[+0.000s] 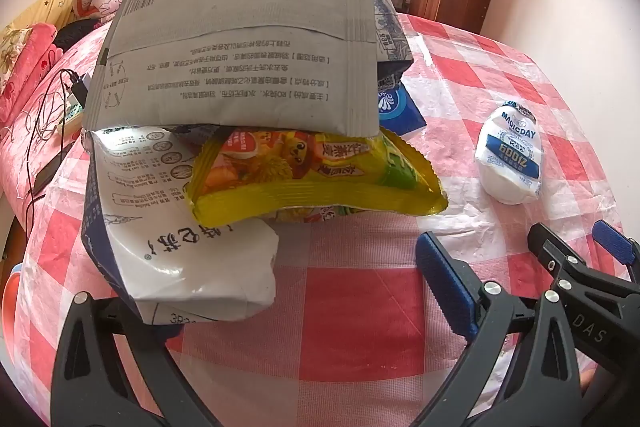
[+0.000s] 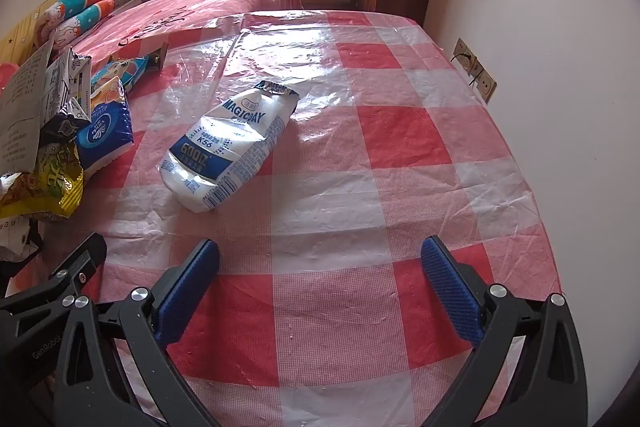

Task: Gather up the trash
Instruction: 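Move both tools toward the pile of trash on the checkered table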

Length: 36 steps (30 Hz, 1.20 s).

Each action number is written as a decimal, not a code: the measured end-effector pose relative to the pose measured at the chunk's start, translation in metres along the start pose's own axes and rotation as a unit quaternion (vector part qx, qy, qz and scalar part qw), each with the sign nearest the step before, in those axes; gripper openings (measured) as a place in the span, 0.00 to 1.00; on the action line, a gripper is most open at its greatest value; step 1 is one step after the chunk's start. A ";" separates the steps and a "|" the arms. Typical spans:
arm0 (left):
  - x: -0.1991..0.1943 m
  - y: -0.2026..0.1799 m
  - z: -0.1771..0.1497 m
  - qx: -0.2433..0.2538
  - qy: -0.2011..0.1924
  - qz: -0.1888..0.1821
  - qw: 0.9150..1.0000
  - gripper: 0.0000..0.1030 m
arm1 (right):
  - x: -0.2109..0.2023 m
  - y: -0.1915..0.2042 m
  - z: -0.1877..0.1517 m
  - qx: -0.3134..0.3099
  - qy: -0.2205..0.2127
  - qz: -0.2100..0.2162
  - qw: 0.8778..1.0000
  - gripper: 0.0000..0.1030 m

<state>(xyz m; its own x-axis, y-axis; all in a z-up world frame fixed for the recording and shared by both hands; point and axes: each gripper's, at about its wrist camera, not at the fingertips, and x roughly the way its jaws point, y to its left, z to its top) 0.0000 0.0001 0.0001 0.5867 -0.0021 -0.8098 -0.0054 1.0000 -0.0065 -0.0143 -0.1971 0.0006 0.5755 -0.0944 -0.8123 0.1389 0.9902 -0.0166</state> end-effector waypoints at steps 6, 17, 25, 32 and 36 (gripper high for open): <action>0.000 0.000 0.000 -0.001 0.000 0.003 1.000 0.96 | -0.001 -0.001 0.000 -0.002 0.001 0.003 1.000 0.96; -0.023 0.002 -0.029 0.010 -0.001 -0.015 1.000 0.96 | -0.011 0.004 -0.012 -0.027 -0.003 0.006 1.000 0.96; -0.057 0.031 -0.060 0.016 -0.020 -0.035 0.999 0.96 | -0.047 0.008 -0.032 -0.029 -0.060 0.000 0.998 0.96; -0.097 0.052 -0.076 0.030 -0.052 -0.032 0.998 0.96 | -0.097 0.013 -0.051 -0.009 -0.129 0.069 0.989 0.96; -0.122 0.063 -0.072 0.033 -0.077 -0.026 0.996 0.96 | -0.129 0.017 -0.055 -0.009 -0.168 0.085 0.982 0.96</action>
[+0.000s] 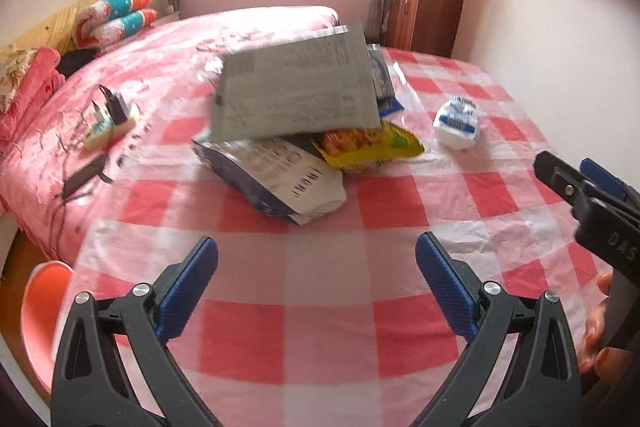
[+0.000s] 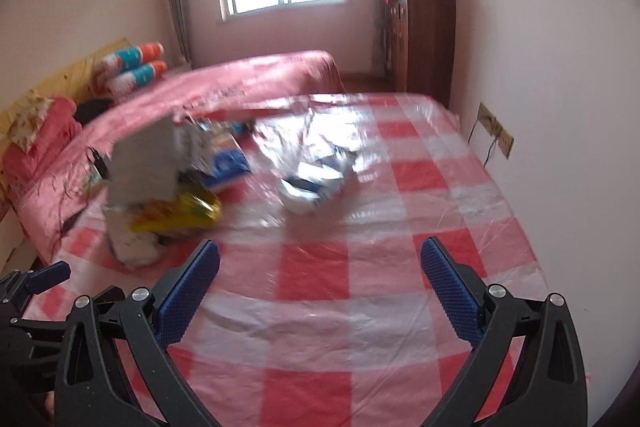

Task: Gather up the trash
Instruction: 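Move both tools toward the pile of trash on the checkered table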

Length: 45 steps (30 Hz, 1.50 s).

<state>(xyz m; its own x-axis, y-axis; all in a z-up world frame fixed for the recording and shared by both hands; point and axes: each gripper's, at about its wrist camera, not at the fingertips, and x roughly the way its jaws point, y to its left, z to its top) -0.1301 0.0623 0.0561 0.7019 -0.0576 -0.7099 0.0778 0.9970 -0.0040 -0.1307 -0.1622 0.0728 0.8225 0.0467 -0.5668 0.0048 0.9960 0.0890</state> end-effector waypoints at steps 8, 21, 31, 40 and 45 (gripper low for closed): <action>-0.046 0.021 0.003 0.006 -0.053 0.036 0.998 0.96 | -0.043 0.028 -0.005 -0.045 -0.028 -0.007 0.999 0.96; -0.080 0.046 0.000 -0.023 -0.089 0.047 0.995 0.96 | -0.086 0.031 0.003 -0.037 -0.057 -0.016 0.998 0.96; -0.089 0.052 -0.002 -0.034 -0.097 0.037 0.994 0.96 | -0.084 0.026 0.001 -0.024 -0.038 -0.056 0.997 0.96; -0.085 0.059 -0.005 -0.051 -0.088 0.021 0.995 0.96 | -0.079 0.022 -0.002 -0.024 -0.032 -0.086 0.995 0.96; -0.083 0.060 -0.004 -0.059 -0.083 0.012 0.995 0.96 | -0.076 0.019 -0.003 -0.025 -0.032 -0.089 0.995 0.96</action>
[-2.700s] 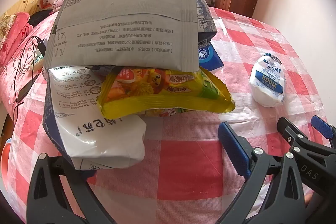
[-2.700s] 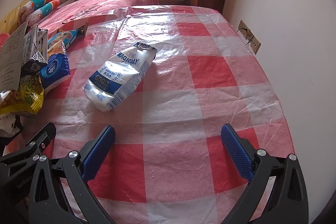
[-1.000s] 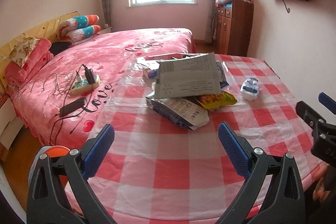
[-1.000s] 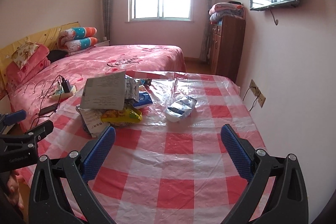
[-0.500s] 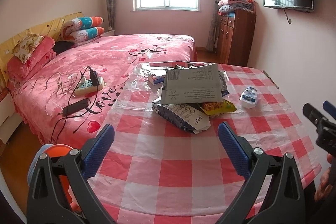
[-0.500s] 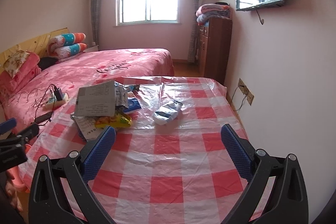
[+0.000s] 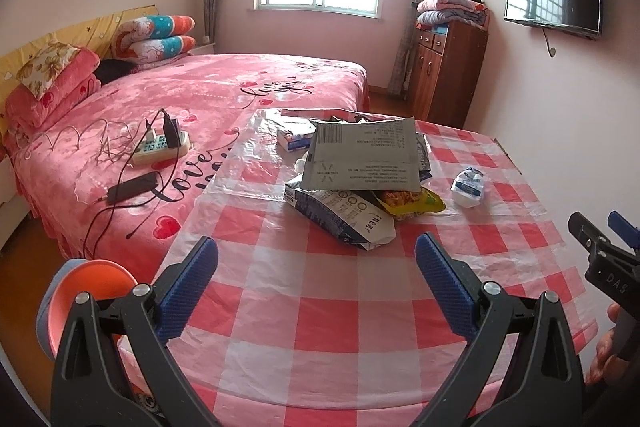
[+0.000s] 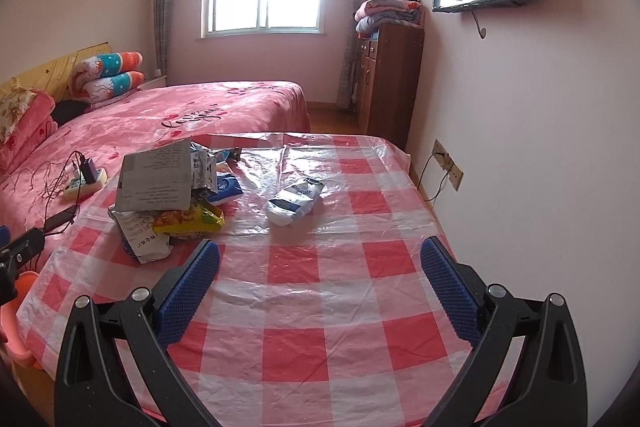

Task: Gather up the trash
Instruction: 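Move both tools toward the pile of trash on the checkered table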

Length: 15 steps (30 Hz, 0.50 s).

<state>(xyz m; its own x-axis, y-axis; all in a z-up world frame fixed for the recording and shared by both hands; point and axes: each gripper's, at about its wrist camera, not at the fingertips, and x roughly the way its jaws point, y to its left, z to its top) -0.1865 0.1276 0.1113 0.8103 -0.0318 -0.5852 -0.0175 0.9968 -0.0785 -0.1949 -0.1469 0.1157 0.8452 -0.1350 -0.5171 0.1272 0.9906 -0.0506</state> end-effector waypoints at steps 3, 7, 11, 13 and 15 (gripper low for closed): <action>0.002 -0.001 0.000 0.001 0.000 -0.001 1.000 0.96 | 0.003 -0.001 -0.001 0.000 0.002 0.000 1.000 0.96; 0.005 -0.003 -0.002 0.004 0.004 -0.001 1.000 0.96 | 0.006 -0.001 -0.001 0.000 0.002 -0.002 1.000 0.96; 0.011 -0.005 -0.005 0.006 0.012 0.001 1.000 0.96 | 0.008 0.000 -0.002 -0.005 0.000 -0.004 1.000 0.96; 0.015 -0.006 -0.007 0.007 0.016 0.002 1.000 0.96 | 0.011 0.001 -0.003 -0.007 0.001 -0.002 1.000 0.96; 0.018 -0.006 -0.008 0.007 0.020 0.002 1.000 0.96 | 0.013 0.001 -0.004 -0.009 0.003 -0.001 1.000 0.96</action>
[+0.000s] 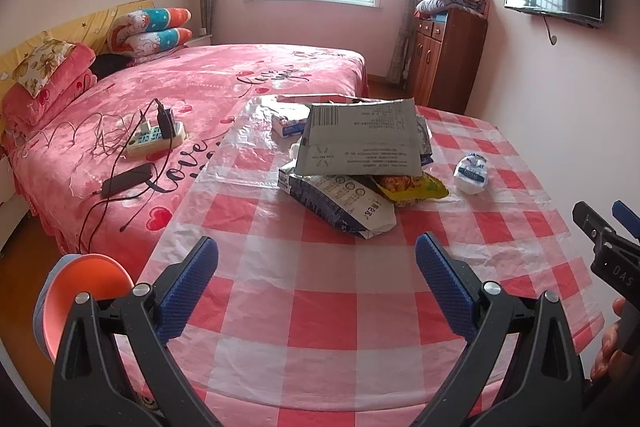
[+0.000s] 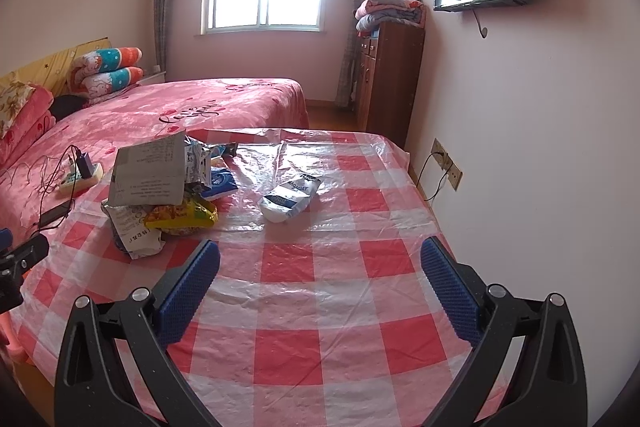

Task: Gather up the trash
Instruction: 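Move both tools toward the pile of trash on the checkered table, then grasp the white MAGICDAY milk bag with the right tool while left tool reaches the trash pile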

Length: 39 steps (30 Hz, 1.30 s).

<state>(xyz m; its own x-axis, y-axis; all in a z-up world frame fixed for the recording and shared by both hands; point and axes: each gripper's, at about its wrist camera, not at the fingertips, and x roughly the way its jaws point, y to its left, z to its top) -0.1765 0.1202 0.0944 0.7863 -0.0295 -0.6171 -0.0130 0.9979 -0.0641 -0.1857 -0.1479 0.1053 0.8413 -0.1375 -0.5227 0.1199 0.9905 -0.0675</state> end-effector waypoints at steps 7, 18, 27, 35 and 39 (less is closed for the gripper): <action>0.013 0.002 -0.004 -0.009 0.014 -0.004 1.000 0.96 | 0.011 0.000 -0.004 0.000 0.011 -0.002 1.000 0.96; 0.036 0.006 -0.011 -0.023 0.031 -0.004 0.999 0.96 | 0.034 0.000 -0.010 -0.002 0.034 -0.002 0.999 0.96; 0.055 0.007 -0.016 -0.031 0.043 -0.011 0.999 0.96 | 0.055 -0.004 -0.016 0.005 0.046 0.021 0.999 0.96; 0.077 0.012 -0.018 -0.068 0.064 -0.031 0.995 0.96 | 0.086 -0.031 -0.025 0.098 0.101 0.069 0.988 0.96; 0.088 0.008 -0.013 -0.083 0.073 -0.049 0.993 0.96 | 0.097 -0.036 -0.026 0.113 0.114 0.097 0.982 0.96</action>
<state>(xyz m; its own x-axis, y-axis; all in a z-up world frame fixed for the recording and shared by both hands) -0.1149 0.1250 0.0296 0.6905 -0.1464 -0.7084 -0.0520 0.9667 -0.2505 -0.1221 -0.1965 0.0345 0.7237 0.0843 -0.6850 0.1046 0.9676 0.2296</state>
